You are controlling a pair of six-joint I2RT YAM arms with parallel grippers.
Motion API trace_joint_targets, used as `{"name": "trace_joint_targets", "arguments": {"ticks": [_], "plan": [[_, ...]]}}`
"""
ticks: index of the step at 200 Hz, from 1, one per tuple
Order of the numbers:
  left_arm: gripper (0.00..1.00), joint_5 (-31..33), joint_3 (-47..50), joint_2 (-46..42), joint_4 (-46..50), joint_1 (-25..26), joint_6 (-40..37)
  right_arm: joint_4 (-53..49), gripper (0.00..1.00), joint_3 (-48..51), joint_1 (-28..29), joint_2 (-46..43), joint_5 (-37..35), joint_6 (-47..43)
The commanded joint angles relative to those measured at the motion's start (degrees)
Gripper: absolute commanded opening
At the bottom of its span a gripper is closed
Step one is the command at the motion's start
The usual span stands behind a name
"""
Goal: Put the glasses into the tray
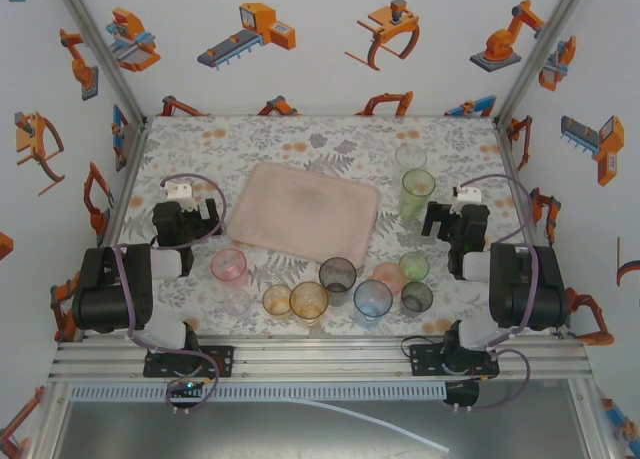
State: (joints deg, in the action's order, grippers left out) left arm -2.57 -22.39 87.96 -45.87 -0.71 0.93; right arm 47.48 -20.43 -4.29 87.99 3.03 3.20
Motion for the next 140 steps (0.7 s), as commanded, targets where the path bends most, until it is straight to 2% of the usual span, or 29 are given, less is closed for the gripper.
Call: {"name": "trace_joint_targets", "arguments": {"ticks": [1,76,109,140], "plan": [[0.97,-0.3,-1.1,0.3,-1.7,0.4,1.1,2.8,0.99,-1.7,0.4,0.7,0.1,1.0],[0.97,-0.3,-1.0,0.4,-1.7,0.4,1.1,2.9,0.99,-1.9,0.4,0.7,0.1,1.1],[0.97,-0.2,-1.1,0.3,-1.7,0.3,1.0,5.6,0.99,0.5,0.4,-0.7,-4.5,2.4],[0.97,-0.3,-1.1,0.4,-1.7,0.3,1.1,4.1,0.99,1.3,0.3,-4.4,-7.8,3.7]]}}
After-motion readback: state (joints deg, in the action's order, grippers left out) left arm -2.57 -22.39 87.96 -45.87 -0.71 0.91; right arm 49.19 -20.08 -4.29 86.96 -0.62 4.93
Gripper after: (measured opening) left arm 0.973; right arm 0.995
